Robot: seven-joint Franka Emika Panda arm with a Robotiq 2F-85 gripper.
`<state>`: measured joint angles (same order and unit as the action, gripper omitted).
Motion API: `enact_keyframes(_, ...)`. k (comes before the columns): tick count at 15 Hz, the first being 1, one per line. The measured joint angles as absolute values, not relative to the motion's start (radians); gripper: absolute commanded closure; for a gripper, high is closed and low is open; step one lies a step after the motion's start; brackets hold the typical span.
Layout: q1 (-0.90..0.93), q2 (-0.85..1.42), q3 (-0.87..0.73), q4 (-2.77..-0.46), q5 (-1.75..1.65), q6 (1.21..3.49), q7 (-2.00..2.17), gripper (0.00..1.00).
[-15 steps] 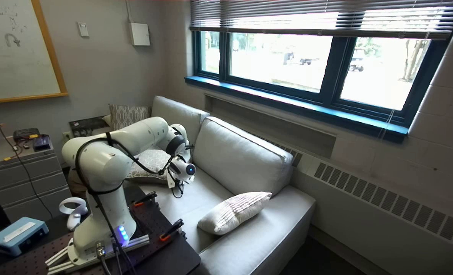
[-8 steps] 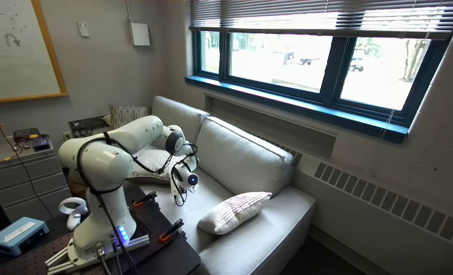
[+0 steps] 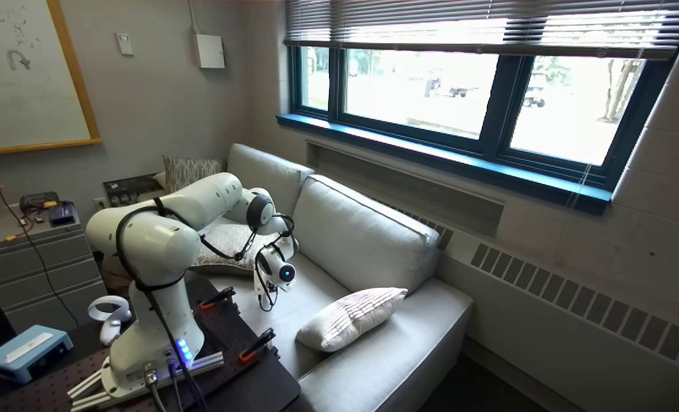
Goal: Move the pillows from the middle of the couch and set them against the armrest
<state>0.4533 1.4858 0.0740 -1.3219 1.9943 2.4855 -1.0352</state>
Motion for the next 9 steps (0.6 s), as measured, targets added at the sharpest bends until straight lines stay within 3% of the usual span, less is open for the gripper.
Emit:
enact_keyframes(5, 0.526, 1.483, 0.049, -1.3, 1.991, 2.465, -1.027, 0.0)
enact_keyframes(7, 0.536, 1.482, 0.06, -1.283, 1.952, 2.482, -1.025, 0.09)
enact_keyframes(9, 0.55, 1.479, 0.052, -1.261, 1.931, 2.495, -1.023, 0.02)
